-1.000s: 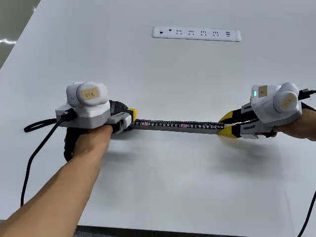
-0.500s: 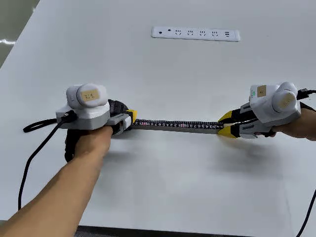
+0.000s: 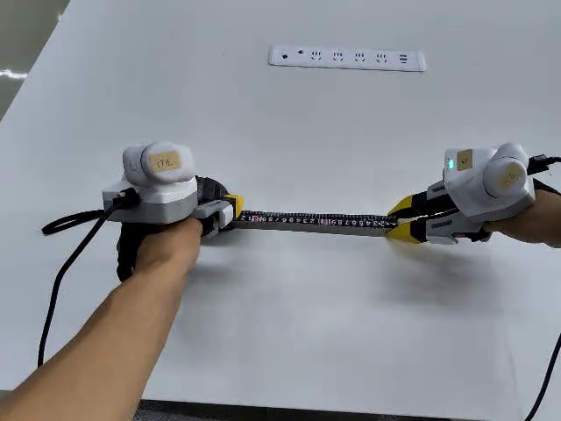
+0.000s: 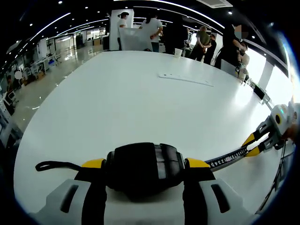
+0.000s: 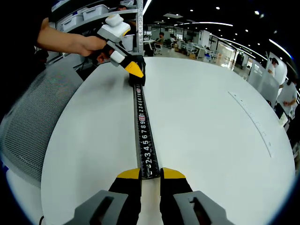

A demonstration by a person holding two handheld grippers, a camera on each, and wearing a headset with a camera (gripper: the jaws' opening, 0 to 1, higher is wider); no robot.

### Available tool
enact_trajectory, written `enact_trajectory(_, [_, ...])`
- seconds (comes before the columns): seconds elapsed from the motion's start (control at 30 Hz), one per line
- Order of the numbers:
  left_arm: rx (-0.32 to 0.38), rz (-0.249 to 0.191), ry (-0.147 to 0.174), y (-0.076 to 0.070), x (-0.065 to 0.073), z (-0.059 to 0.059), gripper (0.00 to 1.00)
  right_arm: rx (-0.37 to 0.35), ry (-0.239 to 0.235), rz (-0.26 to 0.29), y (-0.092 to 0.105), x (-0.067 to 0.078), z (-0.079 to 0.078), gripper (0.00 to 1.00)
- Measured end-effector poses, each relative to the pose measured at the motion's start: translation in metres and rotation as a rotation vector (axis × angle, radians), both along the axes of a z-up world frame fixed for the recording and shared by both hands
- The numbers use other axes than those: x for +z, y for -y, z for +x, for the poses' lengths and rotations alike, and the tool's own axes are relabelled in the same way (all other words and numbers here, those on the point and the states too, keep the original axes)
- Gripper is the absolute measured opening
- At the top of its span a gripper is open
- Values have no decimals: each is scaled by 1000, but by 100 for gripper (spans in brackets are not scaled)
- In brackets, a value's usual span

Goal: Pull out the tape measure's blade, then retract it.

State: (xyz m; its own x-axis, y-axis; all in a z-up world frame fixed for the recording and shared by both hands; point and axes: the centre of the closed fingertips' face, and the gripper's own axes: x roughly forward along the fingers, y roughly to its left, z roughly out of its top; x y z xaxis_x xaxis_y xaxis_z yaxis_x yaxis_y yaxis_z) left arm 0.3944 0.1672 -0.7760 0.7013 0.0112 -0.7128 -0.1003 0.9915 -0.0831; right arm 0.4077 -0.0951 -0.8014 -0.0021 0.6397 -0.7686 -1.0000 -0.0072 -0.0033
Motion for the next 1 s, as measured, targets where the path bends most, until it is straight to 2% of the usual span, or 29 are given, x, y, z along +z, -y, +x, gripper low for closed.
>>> enact_trajectory(0.1, [-6,8,2,0,0,0,60,2,-2,2,-1,0,-1,12])
enact_trajectory(0.27, [-18,6,-6,0,0,0,59,15,0,2,-4,0,-2,11])
enact_trajectory(1.0, [-19,-7,-4,-1,0,0,59,19,-4,-11,-5,0,-1,11])
